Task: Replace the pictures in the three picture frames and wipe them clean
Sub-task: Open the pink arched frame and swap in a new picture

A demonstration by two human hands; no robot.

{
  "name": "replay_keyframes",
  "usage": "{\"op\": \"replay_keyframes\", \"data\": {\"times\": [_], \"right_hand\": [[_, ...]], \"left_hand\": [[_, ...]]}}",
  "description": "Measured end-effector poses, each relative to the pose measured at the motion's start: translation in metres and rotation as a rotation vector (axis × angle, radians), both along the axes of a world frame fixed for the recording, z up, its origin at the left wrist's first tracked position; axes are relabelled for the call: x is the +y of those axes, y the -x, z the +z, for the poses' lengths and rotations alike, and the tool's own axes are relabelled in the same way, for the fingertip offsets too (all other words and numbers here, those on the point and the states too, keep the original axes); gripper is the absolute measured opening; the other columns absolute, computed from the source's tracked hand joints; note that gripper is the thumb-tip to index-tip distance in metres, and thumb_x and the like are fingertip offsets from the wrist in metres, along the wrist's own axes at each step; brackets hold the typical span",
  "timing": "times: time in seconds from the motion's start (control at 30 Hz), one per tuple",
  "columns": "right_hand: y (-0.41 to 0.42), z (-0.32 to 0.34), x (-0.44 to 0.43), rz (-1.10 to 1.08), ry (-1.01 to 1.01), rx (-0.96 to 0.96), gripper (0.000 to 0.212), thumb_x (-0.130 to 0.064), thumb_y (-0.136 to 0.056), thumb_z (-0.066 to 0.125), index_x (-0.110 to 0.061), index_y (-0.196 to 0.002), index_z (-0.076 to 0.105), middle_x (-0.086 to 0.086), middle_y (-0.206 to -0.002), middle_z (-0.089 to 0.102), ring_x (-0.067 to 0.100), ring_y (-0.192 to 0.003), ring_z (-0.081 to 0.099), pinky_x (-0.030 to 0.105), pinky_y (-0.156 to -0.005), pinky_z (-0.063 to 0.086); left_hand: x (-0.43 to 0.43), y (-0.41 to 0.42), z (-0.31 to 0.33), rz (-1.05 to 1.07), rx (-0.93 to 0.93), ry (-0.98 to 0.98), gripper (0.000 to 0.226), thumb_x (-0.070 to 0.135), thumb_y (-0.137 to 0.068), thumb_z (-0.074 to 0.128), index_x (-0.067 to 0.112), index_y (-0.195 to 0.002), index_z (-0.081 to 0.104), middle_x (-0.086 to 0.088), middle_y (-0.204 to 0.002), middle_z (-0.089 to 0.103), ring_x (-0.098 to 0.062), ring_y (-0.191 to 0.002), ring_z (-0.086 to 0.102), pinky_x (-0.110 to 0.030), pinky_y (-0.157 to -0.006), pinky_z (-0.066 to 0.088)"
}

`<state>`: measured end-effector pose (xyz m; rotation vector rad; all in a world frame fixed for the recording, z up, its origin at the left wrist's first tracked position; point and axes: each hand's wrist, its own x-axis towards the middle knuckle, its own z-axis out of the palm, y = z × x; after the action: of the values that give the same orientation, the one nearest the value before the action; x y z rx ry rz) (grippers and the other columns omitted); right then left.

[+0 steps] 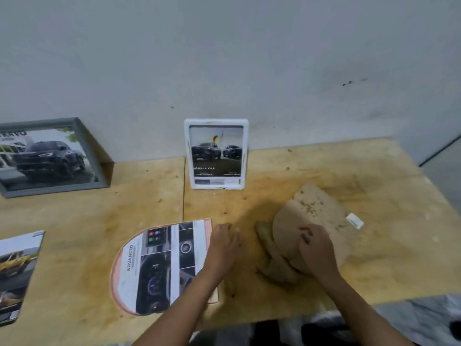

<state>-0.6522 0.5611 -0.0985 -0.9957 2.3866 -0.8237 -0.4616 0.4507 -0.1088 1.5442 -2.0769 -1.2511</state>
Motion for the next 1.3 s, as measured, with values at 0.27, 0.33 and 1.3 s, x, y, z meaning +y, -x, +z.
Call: {"op": "replay_keyframes", "data": {"times": [0.27,0.33,1.3], "right_hand": [[0.104,-0.005,0.05,-0.471,-0.197,-0.645,0.045,-0.029,-0.077,0.064,0.003,-0.107,0.057,0.017,-0.096,0.063,0.033,-0.085,0.063,0.047,-0.075,0.056],[0.099,-0.011,0.053,-0.466,-0.143,-0.709,0.021,-0.014,-0.087,0.059,-0.002,-0.105,0.057,0.012,-0.09,0.062,0.034,-0.088,0.062,0.049,-0.081,0.054],[-0.128,0.008,-0.006,0.015,-0.12,-0.961,0.056,0.003,-0.071,0.075,-0.005,-0.117,0.046,0.011,-0.103,0.063,0.03,-0.094,0.063,0.043,-0.079,0.056]], "left_hand": [[-0.006,0.133,-0.018,-0.171,-0.123,-0.111,0.041,0.039,-0.093,0.047,0.002,-0.108,0.055,-0.014,-0.109,0.053,-0.029,-0.106,0.051,-0.038,-0.089,0.041],[-0.01,0.141,-0.023,-0.211,-0.242,-0.098,0.049,0.043,-0.087,0.057,0.006,-0.119,0.051,-0.01,-0.117,0.048,-0.028,-0.112,0.047,-0.037,-0.095,0.042],[-0.031,-0.199,0.035,0.679,0.453,-0.486,0.023,0.005,-0.071,0.077,0.01,-0.088,0.062,-0.017,-0.091,0.066,-0.024,-0.068,0.061,-0.027,-0.057,0.049]]}}
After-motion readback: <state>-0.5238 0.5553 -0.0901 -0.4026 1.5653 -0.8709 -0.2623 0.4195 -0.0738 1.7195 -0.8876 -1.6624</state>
